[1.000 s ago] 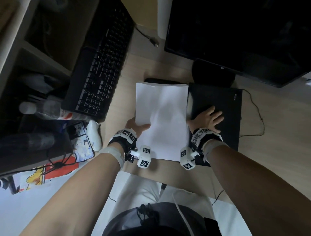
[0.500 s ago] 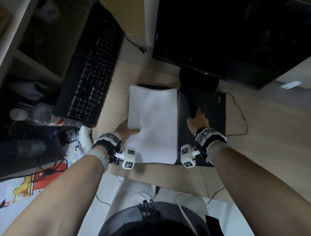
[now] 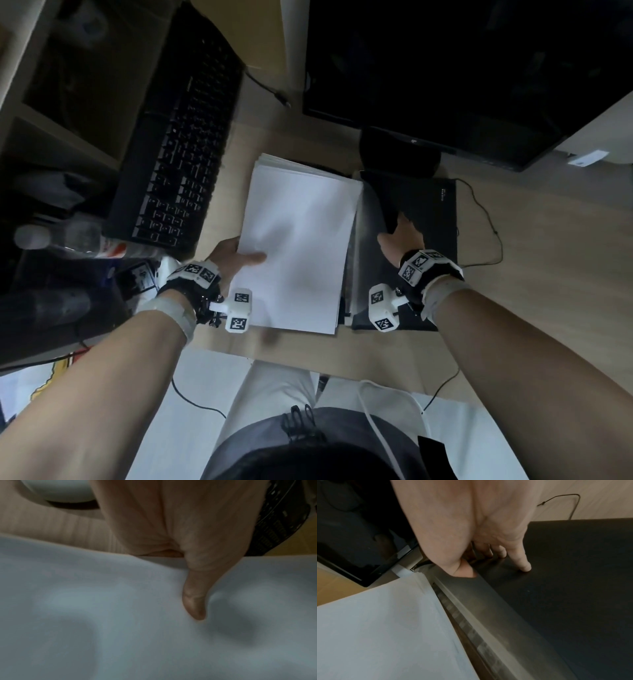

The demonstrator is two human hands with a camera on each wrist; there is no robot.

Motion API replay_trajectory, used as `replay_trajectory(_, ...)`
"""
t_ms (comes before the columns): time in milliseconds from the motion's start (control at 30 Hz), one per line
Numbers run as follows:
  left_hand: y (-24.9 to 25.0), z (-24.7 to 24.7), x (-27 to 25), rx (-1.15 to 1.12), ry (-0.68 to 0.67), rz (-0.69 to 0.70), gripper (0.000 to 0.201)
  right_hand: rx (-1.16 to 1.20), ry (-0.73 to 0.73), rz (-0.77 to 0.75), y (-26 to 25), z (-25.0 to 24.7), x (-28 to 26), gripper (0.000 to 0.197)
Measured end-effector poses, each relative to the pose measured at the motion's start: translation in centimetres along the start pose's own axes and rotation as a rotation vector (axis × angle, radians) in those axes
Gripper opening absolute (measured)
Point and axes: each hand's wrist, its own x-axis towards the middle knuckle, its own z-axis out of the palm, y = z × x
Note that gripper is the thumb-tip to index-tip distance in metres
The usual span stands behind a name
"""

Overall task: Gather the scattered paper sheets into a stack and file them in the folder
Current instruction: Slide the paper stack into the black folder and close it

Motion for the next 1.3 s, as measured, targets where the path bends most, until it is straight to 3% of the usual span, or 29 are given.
replay_trajectory(133,1.1,0.2,-1.0,0.055,-0.080,-0.043,0.041,0.028,0.003,-0.012,-0.1,0.1,0.3,0.063)
replay_trajectory(267,1.6,0.2,-0.9,0.181,-0.113,-0.031,0.047,0.032,0.018,-0.011,-0.1,0.2,0.2,0.058)
replay_trajectory(500,3.0,1.1,0.6,0.331,-0.007,-0.014,0.048,-0.009,0.042,-0.040,0.0,0.1,-0.6,0.069)
replay_trajectory(633,5.4,3.0,1.3,0.457,0.049,-0.094,0.065,-0.004,0.046,-0.079,-0.3,-0.2,-1.4,0.068)
replay_trajectory(800,8.2,5.5,2.4,0.597,0.108,-0.120,0.068,0.008,0.031,-0.088,-0.2,-0.8,-1.7,0.069)
replay_trajectory(933,8.6,6.2,2.6,0.574,0.150,-0.132,0.074,0.025,0.029,-0.070,-0.1,-1.2,-2.3,0.082)
replay_trajectory(1033,8.0,6.5,2.3,0.561,0.190,-0.141,0.063,-0.029,0.028,-0.026,-0.3,-0.2,-3.0,0.101)
replay_trajectory(1167,7.1,5.8,2.1,0.333,0.191,-0.103,0.056,-0.160,-0.032,0.044,0.6,1.9,-4.7,0.125)
replay_trajectory(1300,7.4,6.0,1.6,0.420,0.145,-0.130,0.065,-0.230,-0.092,0.141,2.3,2.1,-5.1,0.130)
